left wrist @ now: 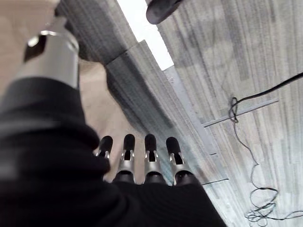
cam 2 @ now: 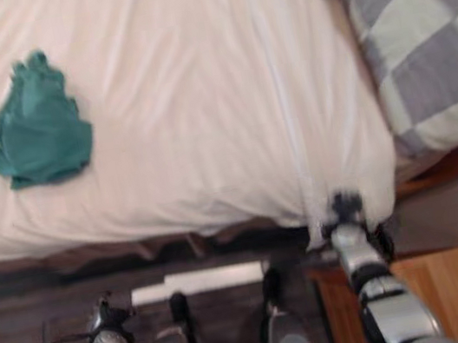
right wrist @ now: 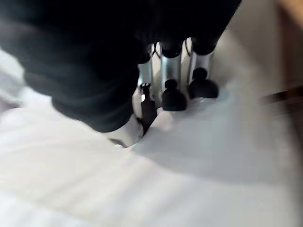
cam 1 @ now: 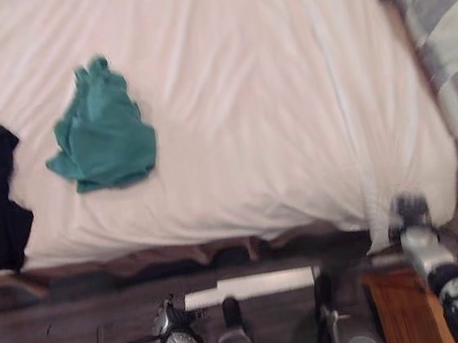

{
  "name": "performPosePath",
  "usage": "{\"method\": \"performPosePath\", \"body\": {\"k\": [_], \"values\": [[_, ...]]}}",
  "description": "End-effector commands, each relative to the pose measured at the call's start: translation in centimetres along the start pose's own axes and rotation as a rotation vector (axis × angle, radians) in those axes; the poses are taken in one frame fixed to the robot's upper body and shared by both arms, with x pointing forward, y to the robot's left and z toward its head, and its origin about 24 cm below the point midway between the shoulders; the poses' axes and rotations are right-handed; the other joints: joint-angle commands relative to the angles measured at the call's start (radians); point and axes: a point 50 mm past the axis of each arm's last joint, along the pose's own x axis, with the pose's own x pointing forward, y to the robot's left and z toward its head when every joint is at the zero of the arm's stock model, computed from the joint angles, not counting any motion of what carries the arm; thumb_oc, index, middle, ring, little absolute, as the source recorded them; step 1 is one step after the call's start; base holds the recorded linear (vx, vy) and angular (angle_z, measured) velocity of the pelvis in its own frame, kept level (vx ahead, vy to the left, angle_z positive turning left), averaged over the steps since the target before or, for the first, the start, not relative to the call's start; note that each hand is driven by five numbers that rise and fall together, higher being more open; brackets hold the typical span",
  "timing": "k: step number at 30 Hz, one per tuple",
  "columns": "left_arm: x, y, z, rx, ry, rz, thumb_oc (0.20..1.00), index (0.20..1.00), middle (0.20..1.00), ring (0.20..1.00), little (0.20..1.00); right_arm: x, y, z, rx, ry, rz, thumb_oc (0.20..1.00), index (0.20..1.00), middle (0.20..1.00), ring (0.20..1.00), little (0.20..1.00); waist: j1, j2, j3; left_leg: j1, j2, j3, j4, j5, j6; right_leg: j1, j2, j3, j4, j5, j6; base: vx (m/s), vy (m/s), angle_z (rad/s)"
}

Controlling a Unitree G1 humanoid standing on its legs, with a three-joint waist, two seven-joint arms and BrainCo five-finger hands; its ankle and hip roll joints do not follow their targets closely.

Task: Tidy up the quilt and then pick up the clothes from the bed and put them into the laundry hamper.

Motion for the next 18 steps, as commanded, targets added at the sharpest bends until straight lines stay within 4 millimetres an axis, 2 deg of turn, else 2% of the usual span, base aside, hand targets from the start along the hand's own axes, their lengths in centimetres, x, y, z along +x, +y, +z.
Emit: {"method": "performPosePath", "body": {"k": [1, 2, 3, 4, 5, 6, 7, 8, 9, 10, 11, 12, 13, 14, 15, 16, 17, 18], "values": [[-0.1, -0.5, -0.5, 0.047, 0.017, -0.021, 1.0, 1.0, 1.0, 1.0, 1.0, -3.2, -0.7, -11.0, -0.236, 0.379, 0.079, 1.0, 1.0, 1.0, 1.0, 1.0, -0.049, 0.028, 0.017, -0.065, -0.022, -0.011, 0.076, -0.105, 0.044, -0.048, -0.087, 0.02, 0.098, -0.129, 0.061, 0.0, 0.164, 0.08], [-0.1, -0.5, -0.8, 0.043, 0.028, -0.028, 1.0, 1.0, 1.0, 1.0, 1.0, -3.4, -0.4, -11.5, -0.263, 0.393, 0.109, 1.0, 1.0, 1.0, 1.0, 1.0, -0.048, 0.029, 0.015, -0.044, -0.027, -0.003, 0.054, -0.099, 0.049, -0.056, -0.09, 0.022, 0.117, -0.129, 0.067, -0.06, 0.119, 0.0], [-0.1, -0.3, -1.2, 0.032, 0.04, -0.028, 1.0, 1.0, 1.0, 1.0, 1.0, -3.7, 0.2, -11.6, -0.272, 0.387, 0.135, 1.0, 1.0, 1.0, 1.0, 1.0, -0.041, 0.04, 0.018, -0.021, -0.022, -0.001, 0.04, -0.096, 0.057, -0.067, -0.067, 0.024, 0.201, -0.164, 0.066, -0.06, 0.117, -0.04], [-0.1, -0.3, -1.2, 0.032, 0.04, -0.027, 1.0, 1.0, 1.0, 1.0, 1.0, -3.7, 0.2, -11.6, -0.271, 0.386, 0.135, 1.0, 1.0, 1.0, 1.0, 1.0, -0.04, 0.04, 0.015, -0.024, -0.022, -0.001, 0.04, -0.094, 0.057, -0.07, -0.067, 0.024, 0.199, -0.162, 0.065, -0.02, 0.106, -0.23], [-0.3, -0.2, -2.8, 0.051, 0.089, -0.03, 1.0, 1.0, 1.0, 1.0, 1.0, -3.8, 0.7, -11.3, -0.22, 0.379, 0.149, 1.0, 1.0, 1.0, 1.0, 1.0, -0.047, 0.047, 0.013, -0.018, -0.033, 0.003, 0.057, -0.11, 0.063, -0.063, -0.006, 0.053, 0.216, -0.212, 0.057, 0.01, 0.043, -0.26], [-0.3, -0.2, -2.7, 0.051, 0.089, -0.03, 1.0, 1.0, 1.0, 1.0, 1.0, -3.8, 0.7, -11.3, -0.22, 0.379, 0.149, 1.0, 1.0, 1.0, 1.0, 1.0, -0.046, 0.047, 0.011, -0.022, -0.032, 0.003, 0.058, -0.109, 0.063, -0.065, -0.006, 0.053, 0.214, -0.21, 0.056, 0.02, 0.017, -0.38], [-0.7, -0.8, -4.0, 0.009, 0.132, -0.044, 1.0, 1.0, 1.0, 1.0, 1.0, -3.9, 1.3, -11.0, -0.172, 0.365, 0.153, 1.0, 1.0, 1.0, 1.0, 1.0, -0.028, 0.033, 0.016, -0.069, -0.059, -0.005, 0.199, -0.138, 0.051, -0.005, 0.0, 0.021, 0.168, -0.237, 0.015, 0.0, -0.027, -0.2], [-0.7, -0.7, -4.0, 0.009, 0.132, -0.044, 1.0, 1.0, 1.0, 1.0, 1.0, -3.9, 1.3, -11.0, -0.172, 0.365, 0.153, 1.0, 1.0, 1.0, 1.0, 1.0, -0.03, 0.034, 0.014, -0.074, -0.058, -0.007, 0.202, -0.138, 0.051, -0.007, 0.001, 0.019, 0.166, -0.235, 0.014, -0.09, -0.004, 0.03], [-0.7, -1.3, -3.1, -0.252, 0.171, -0.034, 1.0, 1.0, 1.0, 1.0, 1.0, -2.7, 1.7, -8.0, -0.149, 0.263, 0.156, 1.0, 1.0, 1.0, 1.0, 1.0, -0.013, 0.042, 0.037, -0.181, -0.037, -0.008, 0.39, -0.091, -0.018, 0.017, 0.006, 0.003, 0.126, -0.242, -0.017, -0.09, 0.022, 0.45], [-0.7, -1.3, -3.1, -0.252, 0.171, -0.034, 1.0, 1.0, 1.0, 1.0, 1.0, -2.7, 1.7, -8.0, -0.15, 0.262, 0.156, 1.0, 1.0, 1.0, 1.0, 1.0, -0.015, 0.042, 0.034, -0.185, -0.038, -0.01, 0.389, -0.089, -0.018, 0.014, 0.005, 0.002, 0.125, -0.24, -0.017, -0.12, 0.116, 0.86], [-0.8, -1.1, -3.8, -0.33, 0.209, -0.005, 1.0, 1.0, 1.0, 1.0, 1.0, -1.8, 1.7, -5.7, -0.168, 0.189, 0.149, 1.0, 1.0, 1.0, 1.0, 1.0, 0.002, 0.051, 0.043, -0.202, -0.023, -0.027, 0.44, -0.036, -0.064, 0.032, 0.007, 0.002, 0.112, -0.239, -0.03, -0.07, 0.149, 0.8], [-0.9, -1.1, -4.1, -0.343, 0.223, 0.003, 1.0, 1.0, 1.0, 1.0, 1.0, -1.6, 2.1, -4.4, -0.175, 0.137, 0.161, 1.0, 1.0, 1.0, 1.0, 1.0, 0.01, 0.046, 0.04, -0.216, 0.001, -0.035, 0.452, -0.01, -0.082, 0.037, -0.003, -0.005, 0.101, -0.233, -0.036, -0.08, 0.264, 0.44], [-1.2, -1.5, -4.7, -0.319, 0.235, -0.001, 1.0, 1.0, 1.0, 1.0, 1.0, -1.6, 2.3, -3.7, -0.204, 0.097, 0.175, 1.0, 1.0, 1.0, 1.0, 1.0, 0.016, 0.043, 0.031, -0.2, 0.042, -0.031, 0.418, -0.018, -0.072, 0.044, -0.025, -0.017, 0.088, -0.225, -0.023, -0.05, 0.458, -0.15], [-2.1, -2.9, -6.1, -0.282, 0.269, -0.028, 1.0, 1.0, 1.0, 1.0, 1.0, -1.7, 3.1, -2.8, -0.237, 0.041, 0.213, 1.0, 1.0, 1.0, 1.0, 1.0, 0.026, 0.037, 0.007, -0.127, 0.132, -0.023, 0.291, -0.041, -0.058, 0.054, -0.074, -0.022, 0.082, -0.217, 0.006, -0.01, 0.402, -0.28], [-2.1, -2.9, -6.1, -0.282, 0.269, -0.028, 1.0, 1.0, 1.0, 1.0, 1.0, -1.7, 3.1, -2.8, -0.237, 0.041, 0.213, 1.0, 1.0, 1.0, 1.0, 1.0, 0.026, 0.037, 0.006, -0.126, 0.131, -0.022, 0.288, -0.038, -0.057, 0.053, -0.075, -0.021, 0.082, -0.216, 0.006, 0.03, 0.685, -0.17], [-2.7, -4.1, -6.6, -0.386, 0.308, -0.045, 1.0, 1.0, 1.0, 1.0, 1.0, -2.0, 3.4, -2.6, -0.237, 0.005, 0.249, 1.0, 1.0, 1.0, 1.0, 1.0, 0.026, 0.036, -0.033, -0.084, 0.214, -0.041, 0.113, 0.022, -0.064, 0.046, -0.127, -0.014, 0.088, -0.195, 0.048, 0.03, 0.395, 0.05], [-2.8, -4.1, -6.6, -0.386, 0.309, -0.046, 1.0, 1.0, 1.0, 1.0, 1.0, -2.0, 3.4, -2.7, -0.238, 0.006, 0.25, 1.0, 1.0, 1.0, 1.0, 1.0, 0.026, 0.035, -0.032, -0.074, 0.214, -0.038, 0.102, 0.027, -0.065, 0.049, -0.127, -0.014, 0.089, -0.197, 0.048, 0.01, 0.621, 0.28], [-2.8, -4.1, -6.7, -0.451, 0.326, -0.035, 1.0, 1.0, 1.0, 1.0, 1.0, -2.2, 3.4, -3.1, -0.226, 0.017, 0.256, 1.0, 1.0, 1.0, 1.0, 1.0, 0.024, 0.038, -0.046, -0.061, 0.249, -0.04, 0.042, 0.061, -0.077, 0.05, -0.151, -0.014, 0.093, -0.194, 0.066, -0.06, 0.523, 0.35]]}}
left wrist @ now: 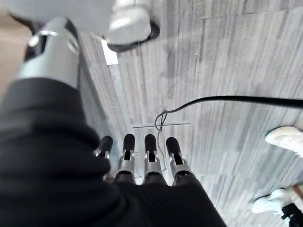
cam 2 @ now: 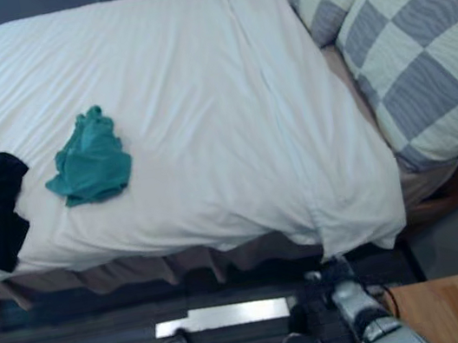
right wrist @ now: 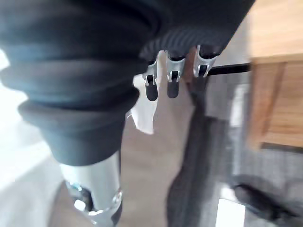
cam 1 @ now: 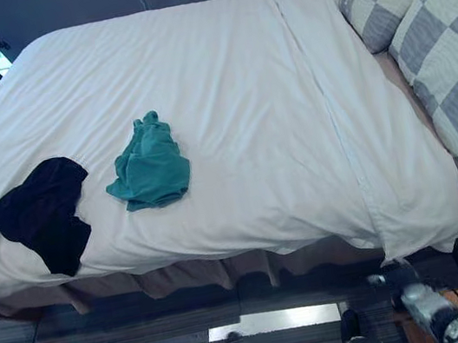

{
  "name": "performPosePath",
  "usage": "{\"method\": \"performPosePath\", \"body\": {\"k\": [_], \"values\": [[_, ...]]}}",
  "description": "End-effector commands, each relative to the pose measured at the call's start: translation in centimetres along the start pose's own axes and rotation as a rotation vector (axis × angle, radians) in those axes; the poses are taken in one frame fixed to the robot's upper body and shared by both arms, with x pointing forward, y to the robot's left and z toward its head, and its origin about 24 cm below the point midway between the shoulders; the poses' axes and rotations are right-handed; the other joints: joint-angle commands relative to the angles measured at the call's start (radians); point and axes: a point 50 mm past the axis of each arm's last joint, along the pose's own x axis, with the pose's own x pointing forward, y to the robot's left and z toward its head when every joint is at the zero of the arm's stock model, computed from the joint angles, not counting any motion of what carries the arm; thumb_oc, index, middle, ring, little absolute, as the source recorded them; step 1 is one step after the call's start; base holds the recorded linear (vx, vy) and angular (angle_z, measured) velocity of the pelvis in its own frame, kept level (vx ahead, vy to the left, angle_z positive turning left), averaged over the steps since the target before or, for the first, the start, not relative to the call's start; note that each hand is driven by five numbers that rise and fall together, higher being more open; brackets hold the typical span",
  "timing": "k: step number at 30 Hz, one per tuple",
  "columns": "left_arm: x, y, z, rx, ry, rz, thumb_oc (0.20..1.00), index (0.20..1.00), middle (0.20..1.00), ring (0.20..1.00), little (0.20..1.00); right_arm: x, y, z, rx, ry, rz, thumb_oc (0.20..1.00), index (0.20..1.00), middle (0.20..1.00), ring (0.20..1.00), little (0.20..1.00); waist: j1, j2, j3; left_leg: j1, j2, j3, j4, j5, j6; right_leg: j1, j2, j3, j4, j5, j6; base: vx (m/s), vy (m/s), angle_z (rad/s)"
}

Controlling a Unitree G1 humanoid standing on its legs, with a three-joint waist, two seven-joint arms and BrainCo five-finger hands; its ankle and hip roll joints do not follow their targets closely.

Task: Tidy up the quilt and then pick up the clothes from the bed and put them into the laundry hamper.

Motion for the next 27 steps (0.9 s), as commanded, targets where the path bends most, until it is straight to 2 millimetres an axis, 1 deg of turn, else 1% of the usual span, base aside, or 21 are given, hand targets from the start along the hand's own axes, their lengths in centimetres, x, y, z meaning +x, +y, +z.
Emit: {"method": "performPosePath", "body": {"k": [1, 2, 4, 5, 6, 7, 8, 9, 10, 12, 13, 14, 16, 18, 19, 20, 22, 24, 25, 26, 27], "values": [[0.2, 0.7, 1.2, -0.146, -0.037, 0.022, 1.0, 1.0, 1.0, 1.0, 1.0, -0.8, 0.9, -3.1, 0.007, 0.088, 0.046, 1.0, 1.0, 1.0, 1.0, 1.0, 0.016, 0.0, -0.03, 0.06, 0.085, 0.013, -0.242, 0.207, -0.012, 0.011, -0.117, 0.039, 0.115, -0.157, 0.148, -0.06, 0.887, 0.5], [0.3, 1.4, 0.6, -0.125, -0.015, 0.018, 1.0, 1.0, 1.0, 1.0, 1.0, -1.3, 1.0, -4.7, 0.032, 0.143, 0.052, 1.0, 1.0, 1.0, 1.0, 1.0, 0.015, 0.012, -0.057, 0.071, 0.076, 0.012, -0.286, 0.198, -0.028, 0.017, -0.146, 0.034, 0.147, -0.155, 0.174, -0.05, 0.661, 0.48], [0.5, 1.6, 1.6, -0.099, -0.043, 0.011, 1.0, 1.0, 1.0, 1.0, 1.0, -1.8, 1.5, -6.0, 0.037, 0.183, 0.073, 1.0, 1.0, 1.0, 1.0, 1.0, 0.011, -0.003, -0.062, 0.07, 0.047, 0.007, -0.27, 0.174, -0.033, 0.031, -0.181, 0.025, 0.169, -0.126, 0.184, -0.03, 0.606, 0.66], [0.6, 2.2, 0.9, -0.019, -0.031, 0.014, 1.0, 1.0, 1.0, 1.0, 1.0, -2.3, 2.5, -7.1, 0.01, 0.236, 0.126, 1.0, 1.0, 1.0, 1.0, 1.0, 0.019, -0.024, -0.046, 0.095, -0.011, 0.042, -0.235, 0.127, -0.003, 0.005, -0.27, -0.01, 0.268, 0.0, 0.184, -0.05, 0.613, 0.57], [0.6, 2.3, 1.0, -0.019, -0.032, 0.015, 1.0, 1.0, 1.0, 1.0, 1.0, -2.3, 2.5, -7.1, 0.01, 0.236, 0.126, 1.0, 1.0, 1.0, 1.0, 1.0, 0.02, -0.025, -0.048, 0.092, -0.013, 0.043, -0.234, 0.127, -0.002, 0.003, -0.271, -0.009, 0.267, 0.002, 0.184, -0.07, 0.729, 0.23], [0.7, 3.0, 0.4, 0.065, -0.033, 0.009, 1.0, 1.0, 1.0, 1.0, 1.0, -3.2, 4.0, -8.0, -0.03, 0.246, 0.181, 1.0, 1.0, 1.0, 1.0, 1.0, 0.034, -0.033, -0.034, 0.115, -0.043, 0.095, -0.221, 0.092, 0.039, -0.011, -0.29, -0.122, 0.367, -0.028, 0.145, -0.03, 0.356, -0.18], [0.7, 3.0, 0.4, 0.065, -0.033, 0.009, 1.0, 1.0, 1.0, 1.0, 1.0, -3.2, 4.0, -8.0, -0.03, 0.246, 0.181, 1.0, 1.0, 1.0, 1.0, 1.0, 0.034, -0.034, -0.034, 0.115, -0.043, 0.095, -0.221, 0.091, 0.039, -0.012, -0.292, -0.121, 0.369, -0.029, 0.146, 0.0, 0.58, -0.32], [0.8, 3.5, 0.6, 0.111, -0.044, 0.006, 1.0, 1.0, 1.0, 1.0, 1.0, -3.5, 5.3, -7.7, -0.051, 0.223, 0.236, 1.0, 1.0, 1.0, 1.0, 1.0, 0.026, -0.042, -0.02, 0.126, -0.071, 0.107, -0.227, 0.088, 0.062, -0.04, -0.142, -0.109, 0.399, -0.117, 0.118, 0.03, 0.224, -0.22], [0.8, 3.5, 0.6, 0.111, -0.044, 0.006, 1.0, 1.0, 1.0, 1.0, 1.0, -3.5, 5.3, -7.6, -0.051, 0.223, 0.236, 1.0, 1.0, 1.0, 1.0, 1.0, 0.026, -0.041, -0.021, 0.124, -0.069, 0.106, -0.227, 0.088, 0.062, -0.041, -0.139, -0.111, 0.396, -0.116, 0.117, 0.04, 0.319, -0.3], [0.8, 3.1, 1.3, 0.197, -0.079, -0.016, 1.0, 1.0, 1.0, 1.0, 1.0, -3.6, 6.2, -6.8, -0.085, 0.174, 0.257, 1.0, 1.0, 1.0, 1.0, 1.0, -0.01, -0.06, 0.018, 0.129, -0.145, 0.105, -0.197, 0.072, 0.085, -0.109, 0.11, -0.076, 0.319, -0.186, 0.096, 0.04, 0.293, -0.13], [0.8, 3.0, 1.2, 0.215, -0.073, -0.021, 1.0, 1.0, 1.0, 1.0, 1.0, -3.5, 6.3, -6.3, -0.1, 0.154, 0.263, 1.0, 1.0, 1.0, 1.0, 1.0, -0.015, -0.065, 0.026, 0.134, -0.173, 0.106, -0.166, 0.048, 0.09, -0.104, 0.143, -0.072, 0.271, -0.19, 0.065, 0.04, 0.233, -0.16], [0.8, 3.0, 1.2, 0.215, -0.073, -0.021, 1.0, 1.0, 1.0, 1.0, 1.0, -3.5, 6.3, -6.3, -0.1, 0.154, 0.263, 1.0, 1.0, 1.0, 1.0, 1.0, -0.015, -0.064, 0.027, 0.134, -0.172, 0.106, -0.164, 0.046, 0.09, -0.102, 0.144, -0.072, 0.269, -0.19, 0.065, 0.07, 0.144, -0.11], [0.6, 2.0, 1.8, 0.222, -0.105, -0.04, 1.0, 1.0, 1.0, 1.0, 1.0, -3.4, 6.9, -5.1, -0.135, 0.096, 0.293, 1.0, 1.0, 1.0, 1.0, 1.0, -0.013, -0.057, 0.032, 0.122, -0.203, 0.12, -0.042, -0.024, 0.092, -0.047, 0.124, -0.1, 0.159, -0.204, 0.001, 0.15, 0.216, 0.35], [0.3, 1.0, 2.0, 0.164, -0.135, -0.051, 1.0, 1.0, 1.0, 1.0, 1.0, -3.1, 6.6, -4.5, -0.229, 0.062, 0.298, 1.0, 1.0, 1.0, 1.0, 1.0, -0.005, -0.026, 0.062, 0.004, -0.158, 0.158, 0.302, 0.028, 0.018, 0.008, 0.135, -0.039, 0.123, -0.223, -0.057, 0.14, 0.22, 0.05], [0.3, 1.0, 2.0, 0.164, -0.135, -0.052, 1.0, 1.0, 1.0, 1.0, 1.0, -3.1, 6.6, -4.5, -0.229, 0.062, 0.298, 1.0, 1.0, 1.0, 1.0, 1.0, -0.005, -0.023, 0.062, 0.002, -0.155, 0.157, 0.307, 0.025, 0.017, 0.008, 0.138, -0.04, 0.123, -0.223, -0.058, 0.04, 0.1, -0.55], [0.2, 0.9, 2.6, 0.153, -0.161, -0.05, 1.0, 1.0, 1.0, 1.0, 1.0, -2.9, 6.5, -4.0, -0.243, 0.045, 0.291, 1.0, 1.0, 1.0, 1.0, 1.0, 0.004, -0.018, 0.081, -0.044, -0.138, 0.143, 0.421, 0.07, -0.011, 0.024, 0.145, -0.021, 0.117, -0.228, -0.078, 0.03, 0.155, -0.89], [-0.1, 0.4, 3.8, 0.153, -0.218, -0.054, 1.0, 1.0, 1.0, 1.0, 1.0, -2.6, 5.9, -3.5, -0.252, 0.031, 0.274, 1.0, 1.0, 1.0, 1.0, 1.0, 0.005, -0.012, 0.103, -0.098, -0.095, 0.138, 0.487, 0.092, -0.011, 0.049, 0.144, -0.017, 0.089, -0.234, -0.068, 0.07, 0.255, -0.69], [-0.3, -0.4, 3.6, 0.219, -0.235, -0.072, 1.0, 1.0, 1.0, 1.0, 1.0, -2.5, 6.0, -3.1, -0.266, 0.013, 0.277, 1.0, 1.0, 1.0, 1.0, 1.0, -0.004, 0.002, 0.088, -0.032, -0.049, 0.172, 0.189, 0.036, 0.046, 0.045, 0.104, -0.015, 0.092, -0.238, -0.018, 0.13, 0.394, -0.04], [-0.3, -0.4, 3.6, 0.219, -0.235, -0.072, 1.0, 1.0, 1.0, 1.0, 1.0, -2.5, 6.0, -3.2, -0.267, 0.013, 0.277, 1.0, 1.0, 1.0, 1.0, 1.0, -0.003, 0.001, 0.089, -0.028, -0.051, 0.174, 0.185, 0.038, 0.046, 0.046, 0.102, -0.014, 0.092, -0.238, -0.017, 0.17, 0.548, -0.17], [-0.5, -0.9, 3.7, 0.249, -0.248, -0.078, 1.0, 1.0, 1.0, 1.0, 1.0, -2.6, 6.0, -3.3, -0.278, 0.009, 0.281, 1.0, 1.0, 1.0, 1.0, 1.0, -0.009, 0.024, 0.077, 0.014, -0.029, 0.149, -0.083, 0.105, 0.041, 0.042, 0.078, -0.014, 0.108, -0.243, 0.02, 0.12, 0.389, -0.17], [-0.5, -0.9, 3.7, 0.249, -0.248, -0.078, 1.0, 1.0, 1.0, 1.0, 1.0, -2.6, 6.0, -3.4, -0.278, 0.01, 0.281, 1.0, 1.0, 1.0, 1.0, 1.0, -0.009, 0.023, 0.078, 0.018, -0.03, 0.151, -0.089, 0.107, 0.041, 0.043, 0.077, -0.014, 0.108, -0.243, 0.02, 0.17, 0.583, -0.02]]}}
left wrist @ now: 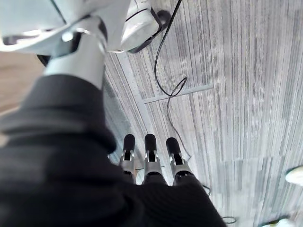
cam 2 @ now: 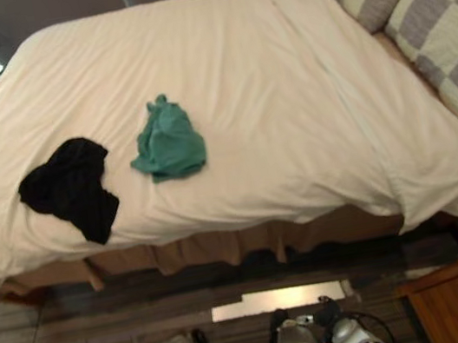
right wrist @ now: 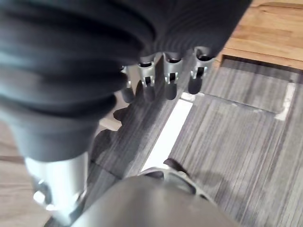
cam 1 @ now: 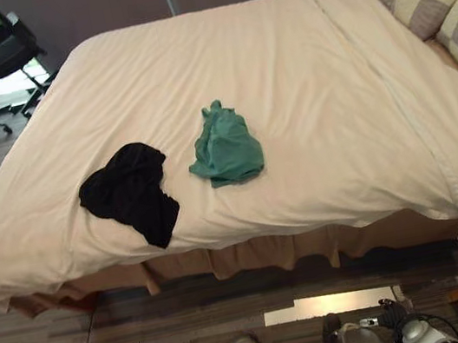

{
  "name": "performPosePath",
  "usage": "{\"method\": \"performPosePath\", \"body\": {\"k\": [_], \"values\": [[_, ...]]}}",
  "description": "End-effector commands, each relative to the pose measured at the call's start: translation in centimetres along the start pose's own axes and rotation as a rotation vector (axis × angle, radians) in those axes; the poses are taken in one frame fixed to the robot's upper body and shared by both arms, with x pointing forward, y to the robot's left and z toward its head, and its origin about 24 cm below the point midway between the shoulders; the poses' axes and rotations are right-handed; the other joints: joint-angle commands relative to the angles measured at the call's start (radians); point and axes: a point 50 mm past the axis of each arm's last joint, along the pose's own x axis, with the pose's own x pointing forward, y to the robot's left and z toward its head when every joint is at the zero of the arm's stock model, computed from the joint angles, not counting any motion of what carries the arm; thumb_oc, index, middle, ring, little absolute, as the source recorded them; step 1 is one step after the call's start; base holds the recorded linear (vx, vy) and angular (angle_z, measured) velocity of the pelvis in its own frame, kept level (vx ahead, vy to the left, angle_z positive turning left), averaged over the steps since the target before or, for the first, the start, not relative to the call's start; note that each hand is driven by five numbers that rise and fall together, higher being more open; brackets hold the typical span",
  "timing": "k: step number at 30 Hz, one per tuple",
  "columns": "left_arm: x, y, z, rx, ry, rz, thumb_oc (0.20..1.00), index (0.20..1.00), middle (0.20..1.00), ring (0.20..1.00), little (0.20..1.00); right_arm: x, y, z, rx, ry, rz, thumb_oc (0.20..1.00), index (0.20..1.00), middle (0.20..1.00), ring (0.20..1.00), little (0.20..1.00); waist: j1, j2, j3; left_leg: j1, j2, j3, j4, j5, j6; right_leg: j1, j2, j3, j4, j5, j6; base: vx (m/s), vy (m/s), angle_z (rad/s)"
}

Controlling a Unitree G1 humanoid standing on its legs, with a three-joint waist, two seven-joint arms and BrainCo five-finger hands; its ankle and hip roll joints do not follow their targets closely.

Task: Tidy up the quilt and then pick up the clothes from the bed and put them into the laundry hamper.

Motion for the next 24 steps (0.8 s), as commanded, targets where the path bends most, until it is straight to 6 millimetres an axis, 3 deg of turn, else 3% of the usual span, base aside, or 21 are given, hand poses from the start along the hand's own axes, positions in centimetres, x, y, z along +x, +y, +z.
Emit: {"method": "performPosePath", "body": {"k": [1, 3, 4, 6, 8, 9, 10, 11, 13, 14, 15, 16, 17, 19, 20, 22, 24], "values": [[0.0, -0.5, 2.5, 0.056, -0.114, -0.003, 1.0, 1.0, 1.0, 1.0, 1.0, 0.0, 0.9, 2.1, -0.037, -0.081, 0.02, 1.0, 1.0, 1.0, 1.0, 1.0, 0.014, 0.014, 0.028, 0.047, 0.046, -0.01, -0.301, 0.072, -0.005, 0.12, -0.064, 0.034, -0.148, -0.067, 0.142, 0.14, 0.399, 0.1], [0.0, -0.5, 3.2, 0.06, -0.137, 0.0, 1.0, 1.0, 1.0, 1.0, 1.0, -0.1, 0.7, 1.3, -0.031, -0.056, 0.013, 1.0, 1.0, 1.0, 1.0, 1.0, 0.019, 0.015, 0.022, 0.007, 0.099, -0.019, -0.395, 0.104, -0.016, 0.14, -0.113, 0.025, -0.133, -0.085, 0.162, 0.19, 0.757, 0.15], [0.0, -0.5, 3.3, 0.093, -0.145, -0.007, 1.0, 1.0, 1.0, 1.0, 1.0, -0.2, 1.0, 0.1, -0.015, -0.016, 0.017, 1.0, 1.0, 1.0, 1.0, 1.0, 0.021, 0.015, 0.012, -0.016, 0.146, -0.016, -0.402, 0.131, -0.025, 0.155, -0.163, 0.014, -0.091, -0.096, 0.181, 0.13, 0.69, 0.38], [0.1, -0.4, 3.4, 0.11, -0.149, -0.013, 1.0, 1.0, 1.0, 1.0, 1.0, -0.3, 1.3, -0.3, -0.004, -0.006, 0.03, 1.0, 1.0, 1.0, 1.0, 1.0, 0.024, 0.011, 0.001, 0.003, 0.146, -0.017, -0.387, 0.133, -0.028, 0.153, -0.18, 0.035, -0.053, -0.106, 0.194, 0.19, 0.59, 0.5], [0.3, 0.2, 3.2, 0.136, -0.131, -0.005, 1.0, 1.0, 1.0, 1.0, 1.0, -0.7, 2.7, -1.2, -0.013, 0.027, 0.075, 1.0, 1.0, 1.0, 1.0, 1.0, 0.031, -0.016, -0.014, -0.052, 0.135, -0.076, -0.267, 0.118, -0.033, 0.165, -0.212, 0.049, 0.015, -0.103, 0.223, 0.24, 0.63, 0.01], [0.4, 1.0, 3.3, 0.131, -0.127, 0.012, 1.0, 1.0, 1.0, 1.0, 1.0, -0.8, 3.3, -1.2, -0.015, 0.032, 0.092, 1.0, 1.0, 1.0, 1.0, 1.0, 0.037, -0.036, -0.008, -0.045, 0.115, -0.072, -0.207, 0.088, -0.023, 0.14, -0.236, 0.068, 0.076, -0.07, 0.229, 0.14, 0.537, -0.12], [0.6, 1.8, 3.1, 0.143, -0.115, 0.033, 1.0, 1.0, 1.0, 1.0, 1.0, -0.9, 4.0, -1.1, -0.027, 0.033, 0.12, 1.0, 1.0, 1.0, 1.0, 1.0, 0.045, -0.058, 0.001, -0.035, 0.099, -0.057, -0.166, 0.054, -0.009, 0.128, -0.268, 0.065, 0.119, 0.001, 0.241, 0.14, 0.67, -0.02], [0.8, 3.0, 2.7, 0.191, -0.103, 0.047, 1.0, 1.0, 1.0, 1.0, 1.0, -1.1, 4.9, -0.4, -0.036, 0.015, 0.15, 1.0, 1.0, 1.0, 1.0, 1.0, 0.054, -0.079, 0.008, 0.0, 0.085, -0.001, -0.122, -0.008, 0.026, 0.109, -0.34, -0.016, 0.203, 0.093, 0.223, 0.11, 0.511, -0.08], [0.8, 3.4, 2.3, 0.21, -0.094, 0.055, 1.0, 1.0, 1.0, 1.0, 1.0, -1.2, 5.3, -0.1, -0.05, -0.004, 0.162, 1.0, 1.0, 1.0, 1.0, 1.0, 0.055, -0.086, 0.006, 0.034, 0.076, 0.012, -0.125, -0.037, 0.031, 0.094, -0.347, -0.036, 0.252, 0.096, 0.225, 0.21, 0.349, -0.49], [0.8, 4.2, 2.0, 0.26, -0.088, 0.064, 1.0, 1.0, 1.0, 1.0, 1.0, -1.4, 6.1, 0.9, -0.073, -0.058, 0.187, 1.0, 1.0, 1.0, 1.0, 1.0, 0.043, -0.1, -0.002, 0.089, 0.045, 0.028, -0.186, -0.037, 0.04, 0.055, -0.259, -0.034, 0.229, 0.044, 0.203, 0.2, 0.287, -0.53], [0.8, 4.3, 2.0, 0.259, -0.089, 0.065, 1.0, 1.0, 1.0, 1.0, 1.0, -1.4, 6.1, 1.0, -0.073, -0.059, 0.187, 1.0, 1.0, 1.0, 1.0, 1.0, 0.044, -0.099, -0.004, 0.083, 0.047, 0.036, -0.193, -0.02, 0.048, 0.051, -0.256, -0.042, 0.218, 0.057, 0.19, 0.14, 0.26, -0.4], [0.9, 4.4, 2.3, 0.276, -0.104, 0.063, 1.0, 1.0, 1.0, 1.0, 1.0, -1.4, 6.2, 1.5, -0.072, -0.083, 0.192, 1.0, 1.0, 1.0, 1.0, 1.0, 0.034, -0.106, -0.003, 0.093, 0.029, 0.031, -0.214, -0.018, 0.051, 0.026, -0.194, -0.022, 0.172, 0.035, 0.186, 0.1, 0.163, -0.27], [0.9, 4.1, 3.1, 0.286, -0.128, 0.054, 1.0, 1.0, 1.0, 1.0, 1.0, -1.4, 6.1, 2.0, -0.059, -0.095, 0.19, 1.0, 1.0, 1.0, 1.0, 1.0, 0.016, -0.119, 0.0, 0.122, -0.015, 0.029, -0.24, -0.023, 0.054, 0.001, -0.102, -0.009, 0.044, 0.025, 0.183, 0.14, 0.158, -0.25], [0.9, 3.9, 3.3, 0.288, -0.129, 0.052, 1.0, 1.0, 1.0, 1.0, 1.0, -1.3, 6.0, 2.3, -0.058, -0.101, 0.185, 1.0, 1.0, 1.0, 1.0, 1.0, 0.011, -0.12, 0.006, 0.145, -0.039, 0.032, -0.244, -0.034, 0.056, -0.023, -0.08, -0.025, -0.007, 0.038, 0.181, 0.17, 0.134, -0.02], [0.9, 3.5, 3.3, 0.308, -0.115, 0.044, 1.0, 1.0, 1.0, 1.0, 1.0, -1.1, 5.7, 2.7, -0.071, -0.106, 0.177, 1.0, 1.0, 1.0, 1.0, 1.0, 0.011, -0.111, 0.019, 0.177, -0.05, 0.027, -0.23, -0.074, 0.048, -0.032, -0.079, -0.072, -0.064, 0.04, 0.187, 0.18, 0.115, 0.03], [0.9, 3.2, 3.7, 0.325, -0.138, 0.039, 1.0, 1.0, 1.0, 1.0, 1.0, -1.1, 5.7, 2.7, -0.074, -0.112, 0.173, 1.0, 1.0, 1.0, 1.0, 1.0, 0.018, -0.116, 0.011, 0.181, -0.059, 0.026, -0.202, -0.101, 0.051, 0.009, -0.087, -0.096, -0.121, 0.033, 0.186, 0.17, 0.03, 0.1], [0.8, 2.5, 2.8, 0.315, -0.114, 0.024, 1.0, 1.0, 1.0, 1.0, 1.0, -1.1, 5.9, 2.3, -0.11, -0.088, 0.181, 1.0, 1.0, 1.0, 1.0, 1.0, 0.018, -0.113, 0.003, 0.183, -0.062, 0.034, -0.143, -0.143, 0.054, 0.035, -0.08, -0.067, -0.121, 0.031, 0.159, 0.21, 0.029, 0.2]]}}
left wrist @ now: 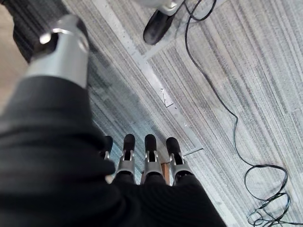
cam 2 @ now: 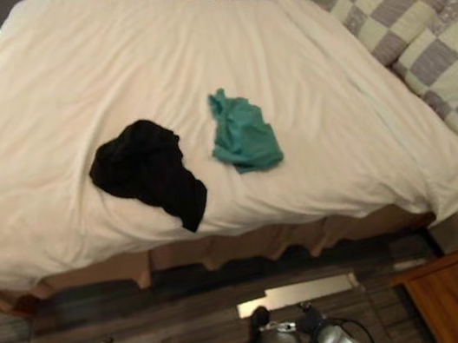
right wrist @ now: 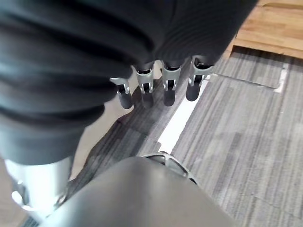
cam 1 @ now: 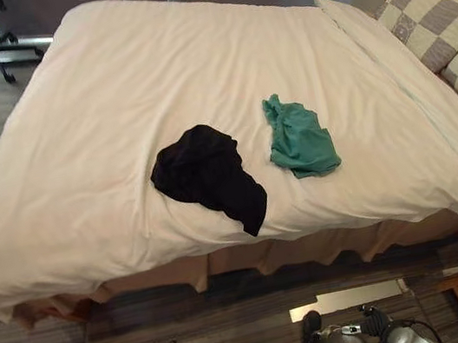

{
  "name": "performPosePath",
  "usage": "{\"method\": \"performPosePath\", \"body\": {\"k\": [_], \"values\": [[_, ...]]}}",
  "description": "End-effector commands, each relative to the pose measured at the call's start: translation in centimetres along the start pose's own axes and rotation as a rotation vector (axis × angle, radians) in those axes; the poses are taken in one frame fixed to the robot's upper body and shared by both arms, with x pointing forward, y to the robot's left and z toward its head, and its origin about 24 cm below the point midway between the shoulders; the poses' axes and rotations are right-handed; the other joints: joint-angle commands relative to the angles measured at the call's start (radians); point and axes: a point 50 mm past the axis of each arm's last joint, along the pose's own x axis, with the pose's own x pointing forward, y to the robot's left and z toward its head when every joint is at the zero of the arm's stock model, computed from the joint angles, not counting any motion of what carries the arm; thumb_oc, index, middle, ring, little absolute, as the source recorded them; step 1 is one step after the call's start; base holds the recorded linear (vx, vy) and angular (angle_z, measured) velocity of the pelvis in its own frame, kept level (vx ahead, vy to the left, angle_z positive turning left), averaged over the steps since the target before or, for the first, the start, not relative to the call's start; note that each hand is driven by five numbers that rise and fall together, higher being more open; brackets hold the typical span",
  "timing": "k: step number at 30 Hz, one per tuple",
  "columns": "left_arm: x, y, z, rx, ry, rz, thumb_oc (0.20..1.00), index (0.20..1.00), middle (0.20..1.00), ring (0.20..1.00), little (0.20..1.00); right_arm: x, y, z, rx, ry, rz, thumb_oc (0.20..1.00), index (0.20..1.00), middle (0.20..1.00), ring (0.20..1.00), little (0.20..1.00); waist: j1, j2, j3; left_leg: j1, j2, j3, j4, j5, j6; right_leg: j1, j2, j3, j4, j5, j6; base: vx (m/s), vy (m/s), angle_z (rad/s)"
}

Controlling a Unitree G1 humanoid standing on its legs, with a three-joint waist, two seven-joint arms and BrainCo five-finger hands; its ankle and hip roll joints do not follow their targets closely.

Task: Tidy up the quilt and then pick up the clothes from the bed and put them into the laundry hamper.

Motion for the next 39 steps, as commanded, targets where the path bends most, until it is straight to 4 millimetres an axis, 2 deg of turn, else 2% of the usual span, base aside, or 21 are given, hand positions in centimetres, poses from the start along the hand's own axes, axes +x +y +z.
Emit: {"method": "performPosePath", "body": {"k": [1, 2, 3, 5, 7, 15, 22, 24, 25, 26, 27, 29, 30, 31, 32, 34, 35, 36, 37, 38, 39], "values": [[-0.2, -0.4, -0.5, 0.053, -0.016, 0.002, 1.0, 1.0, 1.0, 1.0, 1.0, -0.2, 3.0, 0.7, -0.047, 0.002, 0.081, 1.0, 1.0, 1.0, 1.0, 1.0, 0.025, 0.008, 0.026, -0.063, 0.139, -0.079, 0.18, -0.123, -0.09, 0.078, 0.01, 0.01, -0.043, -0.044, -0.008, 0.23, 0.045, 0.05], [-0.5, -0.7, -1.5, -0.002, 0.007, 0.001, 1.0, 1.0, 1.0, 1.0, 1.0, -0.1, 2.1, 0.1, -0.058, 0.028, 0.053, 1.0, 1.0, 1.0, 1.0, 1.0, 0.04, 0.023, 0.041, -0.127, 0.158, -0.106, 0.395, -0.115, -0.119, 0.116, 0.023, 0.032, -0.066, -0.06, -0.042, 0.17, 0.019, -0.03], [-0.5, -0.7, -1.4, -0.002, 0.007, 0.001, 1.0, 1.0, 1.0, 1.0, 1.0, -0.1, 2.1, 0.1, -0.058, 0.028, 0.053, 1.0, 1.0, 1.0, 1.0, 1.0, 0.038, 0.028, 0.04, -0.135, 0.166, -0.111, 0.409, -0.12, -0.122, 0.115, 0.029, 0.029, -0.067, -0.061, -0.044, 0.1, -0.015, -0.38], [-0.4, -0.6, -0.6, -0.026, -0.014, 0.025, 1.0, 1.0, 1.0, 1.0, 1.0, 0.1, 0.8, -0.4, -0.037, 0.057, 0.009, 1.0, 1.0, 1.0, 1.0, 1.0, 0.057, 0.022, 0.081, -0.24, 0.167, -0.168, 0.546, -0.028, -0.156, 0.132, 0.031, 0.022, -0.085, -0.057, -0.072, -0.08, 0.074, -0.45], [-0.4, -1.0, -0.7, -0.037, 0.0, 0.013, 1.0, 1.0, 1.0, 1.0, 1.0, 0.2, 0.1, -0.9, -0.064, 0.089, -0.012, 1.0, 1.0, 1.0, 1.0, 1.0, 0.069, 0.046, 0.072, -0.194, 0.118, -0.191, 0.19, -0.033, -0.115, 0.11, 0.044, 0.039, -0.05, -0.072, -0.051, 0.03, 0.242, 0.01], [-0.1, 0.0, -0.7, 0.064, 0.01, 0.041, 1.0, 1.0, 1.0, 1.0, 1.0, -0.4, 0.9, -3.4, 0.013, 0.177, -0.018, 1.0, 1.0, 1.0, 1.0, 1.0, 0.032, 0.013, 0.018, -0.099, 0.101, -0.168, 0.038, -0.001, -0.079, 0.098, 0.024, 0.056, 0.023, -0.069, -0.014, 0.09, 0.074, -0.12], [-1.4, 2.0, -8.1, -0.098, 0.285, 0.159, 1.0, 1.0, 1.0, 1.0, 1.0, -1.2, -4.7, -6.6, 0.109, 0.227, -0.243, 1.0, 1.0, 1.0, 1.0, 1.0, 0.025, 0.004, -0.053, -0.01, 0.094, -0.116, -0.05, 0.003, -0.081, 0.159, 0.024, 0.073, -0.055, -0.046, 0.011, 0.11, 0.039, -0.09], [-2.2, 4.7, -10.9, -0.142, 0.356, 0.261, 1.0, 1.0, 1.0, 1.0, 1.0, -1.9, -8.7, -6.7, 0.106, 0.168, -0.381, 1.0, 1.0, 1.0, 1.0, 1.0, 0.023, 0.008, -0.061, 0.007, 0.096, -0.104, -0.061, 0.005, -0.085, 0.168, 0.024, 0.077, -0.064, -0.041, 0.017, 0.1, 0.037, -0.09], [-2.9, 9.2, -12.0, -0.161, 0.331, 0.409, 1.0, 1.0, 1.0, 1.0, 1.0, -3.4, -12.8, -6.3, 0.059, 0.078, -0.52, 1.0, 1.0, 1.0, 1.0, 1.0, 0.017, 0.016, -0.069, 0.027, 0.096, -0.094, -0.075, 0.004, -0.09, 0.182, 0.024, 0.077, -0.074, -0.038, 0.023, 0.12, 0.052, -0.12], [-3.2, 12.0, -11.2, -0.144, 0.258, 0.504, 1.0, 1.0, 1.0, 1.0, 1.0, -4.3, -14.5, -5.7, 0.019, 0.018, -0.581, 1.0, 1.0, 1.0, 1.0, 1.0, 0.014, 0.02, -0.07, 0.034, 0.098, -0.09, -0.08, 0.005, -0.091, 0.187, 0.024, 0.077, -0.076, -0.038, 0.026, 0.1, 0.042, -0.09], [-3.2, 12.0, -11.2, -0.142, 0.26, 0.503, 1.0, 1.0, 1.0, 1.0, 1.0, -4.3, -14.5, -5.8, 0.018, 0.019, -0.579, 1.0, 1.0, 1.0, 1.0, 1.0, 0.015, 0.02, -0.07, 0.036, 0.098, -0.089, -0.08, 0.005, -0.091, 0.188, 0.024, 0.077, -0.077, -0.038, 0.026, 0.05, 0.03, 0.03], [-5.3, 19.1, -7.4, 0.007, 0.02, 0.751, 1.0, 1.0, 1.0, 1.0, 1.0, -6.8, -18.8, -4.3, -0.081, -0.098, -0.732, 1.0, 1.0, 1.0, 1.0, 1.0, 0.01, 0.029, -0.07, 0.051, 0.101, -0.084, -0.085, 0.002, -0.095, 0.199, 0.024, 0.075, -0.077, -0.043, 0.033, 0.07, 0.024, 0.13], [-6.8, 21.9, -3.2, 0.053, -0.168, 0.883, 1.0, 1.0, 1.0, 1.0, 1.0, -8.1, -20.8, -2.1, -0.164, -0.194, -0.812, 1.0, 1.0, 1.0, 1.0, 1.0, 0.009, 0.029, -0.069, 0.057, 0.105, -0.084, -0.087, 0.002, -0.099, 0.202, 0.025, 0.074, -0.077, -0.047, 0.034, 0.06, 0.003, 0.13], [-6.9, 21.9, -3.2, 0.053, -0.167, 0.883, 1.0, 1.0, 1.0, 1.0, 1.0, -8.1, -20.8, -2.1, -0.165, -0.194, -0.812, 1.0, 1.0, 1.0, 1.0, 1.0, 0.009, 0.029, -0.068, 0.057, 0.105, -0.084, -0.087, 0.002, -0.099, 0.203, 0.025, 0.075, -0.077, -0.047, 0.034, 0.04, -0.024, 0.11], [-8.2, 22.9, 0.3, 0.076, -0.329, 0.964, 1.0, 1.0, 1.0, 1.0, 1.0, -9.0, -21.8, 0.0, -0.222, -0.275, -0.862, 1.0, 1.0, 1.0, 1.0, 1.0, 0.008, 0.028, -0.065, 0.058, 0.11, -0.086, -0.088, 0.002, -0.103, 0.204, 0.026, 0.076, -0.077, -0.051, 0.032, 0.0, 0.0, 0.0], [-8.3, 22.9, 0.3, 0.076, -0.328, 0.963, 1.0, 1.0, 1.0, 1.0, 1.0, -9.0, -21.9, 0.0, -0.222, -0.275, -0.862, 1.0, 1.0, 1.0, 1.0, 1.0, 0.008, 0.029, -0.065, 0.059, 0.111, -0.086, -0.088, 0.002, -0.103, 0.204, 0.026, 0.076, -0.077, -0.051, 0.032, 0.01, -0.014, -0.02], [-9.8, 22.8, 5.2, 0.105, -0.545, 1.006, 1.0, 1.0, 1.0, 1.0, 1.0, -9.9, -22.6, 3.2, -0.295, -0.396, -0.902, 1.0, 1.0, 1.0, 1.0, 1.0, 0.004, 0.027, -0.059, 0.062, 0.115, -0.086, -0.088, 0.002, -0.108, 0.204, 0.027, 0.077, -0.079, -0.053, 0.032, 0.02, -0.04, -0.01], [-10.3, 21.8, 7.2, 0.13, -0.644, 0.979, 1.0, 1.0, 1.0, 1.0, 1.0, -10.2, -22.6, 4.4, -0.333, -0.443, -0.905, 1.0, 1.0, 1.0, 1.0, 1.0, 0.003, 0.026, -0.055, 0.062, 0.116, -0.086, -0.088, 0.001, -0.109, 0.204, 0.028, 0.076, -0.081, -0.053, 0.031, 0.01, -0.04, -0.03], [-10.3, 21.8, 7.3, 0.13, -0.645, 0.979, 1.0, 1.0, 1.0, 1.0, 1.0, -10.3, -22.6, 4.4, -0.333, -0.443, -0.907, 1.0, 1.0, 1.0, 1.0, 1.0, 0.003, 0.026, -0.055, 0.059, 0.116, -0.086, -0.088, 0.005, -0.108, 0.201, 0.027, 0.076, -0.083, -0.049, 0.03, 0.03, 0.019, -0.03], [-13.4, 29.8, 2.6, 0.12, -0.508, 1.055, 1.0, 1.0, 1.0, 1.0, 1.0, -12.4, -25.2, 4.9, -0.387, -0.464, -0.939, 1.0, 1.0, 1.0, 1.0, 1.0, 0.011, 0.057, -0.053, 0.066, 0.118, -0.081, -0.088, 0.005, -0.112, 0.205, 0.027, 0.072, -0.086, -0.046, 0.033, 0.02, 0.031, -0.03], [-13.6, 30.0, 2.4, 0.121, -0.506, 1.058, 1.0, 1.0, 1.0, 1.0, 1.0, -12.3, -25.1, 5.1, -0.383, -0.469, -0.933, 1.0, 1.0, 1.0, 1.0, 1.0, 0.008, 0.049, -0.053, 0.066, 0.117, -0.081, -0.089, 0.006, -0.112, 0.205, 0.026, 0.072, -0.087, -0.045, 0.033, 0.04, 0.041, -0.14]]}}
